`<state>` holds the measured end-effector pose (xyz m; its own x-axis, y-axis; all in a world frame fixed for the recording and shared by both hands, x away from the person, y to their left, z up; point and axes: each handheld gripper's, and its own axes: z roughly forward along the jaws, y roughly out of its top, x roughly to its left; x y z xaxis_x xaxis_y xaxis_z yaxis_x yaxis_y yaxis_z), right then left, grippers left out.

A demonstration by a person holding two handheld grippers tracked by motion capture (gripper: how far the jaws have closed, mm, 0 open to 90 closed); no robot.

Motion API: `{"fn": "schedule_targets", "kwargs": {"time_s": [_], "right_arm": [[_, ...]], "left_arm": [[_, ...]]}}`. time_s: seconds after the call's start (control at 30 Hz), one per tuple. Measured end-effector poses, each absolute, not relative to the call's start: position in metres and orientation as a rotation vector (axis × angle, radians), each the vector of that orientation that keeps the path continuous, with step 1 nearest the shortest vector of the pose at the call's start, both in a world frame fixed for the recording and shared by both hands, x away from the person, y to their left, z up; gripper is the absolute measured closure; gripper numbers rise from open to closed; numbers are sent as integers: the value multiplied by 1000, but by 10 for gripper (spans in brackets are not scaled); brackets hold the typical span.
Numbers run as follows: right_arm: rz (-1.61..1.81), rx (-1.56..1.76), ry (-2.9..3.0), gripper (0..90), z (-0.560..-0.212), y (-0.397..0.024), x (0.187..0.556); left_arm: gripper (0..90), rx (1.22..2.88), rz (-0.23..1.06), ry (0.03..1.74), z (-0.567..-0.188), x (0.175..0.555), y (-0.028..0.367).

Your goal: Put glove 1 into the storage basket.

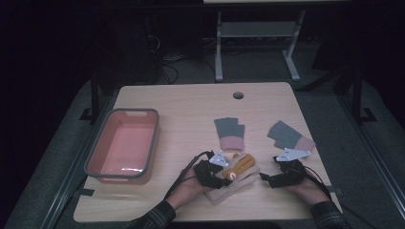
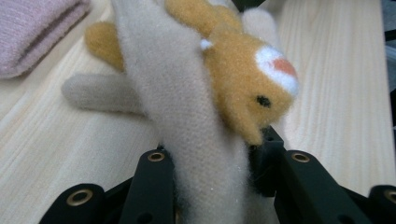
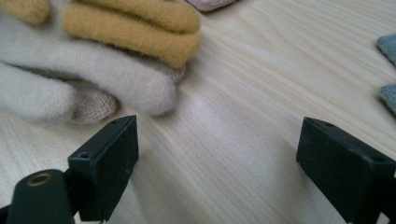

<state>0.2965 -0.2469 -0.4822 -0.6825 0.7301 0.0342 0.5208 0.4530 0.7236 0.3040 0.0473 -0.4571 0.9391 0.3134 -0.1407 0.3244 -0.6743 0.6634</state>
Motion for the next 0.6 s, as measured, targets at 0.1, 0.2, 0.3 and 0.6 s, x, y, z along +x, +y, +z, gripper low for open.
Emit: {"fn": "schedule_targets", "kwargs": {"time_s": [0.1,0.2,0.3,0.6], "right_arm": [[1060,1074,2425,126,-482,-247,296],[1060,1073,2425,126,-482,-247,297],[1060,1074,2425,126,-482,-247,297],[1060,1071,2425,125,-482,-247,297]], "left_arm": [[667,2335,-37,455,-452,306,51],[665,2315,-40,462,-446,308,56],[665,2294,-43,472,-439,309,62],[663,2265,-21,498,-416,316,83]]}}
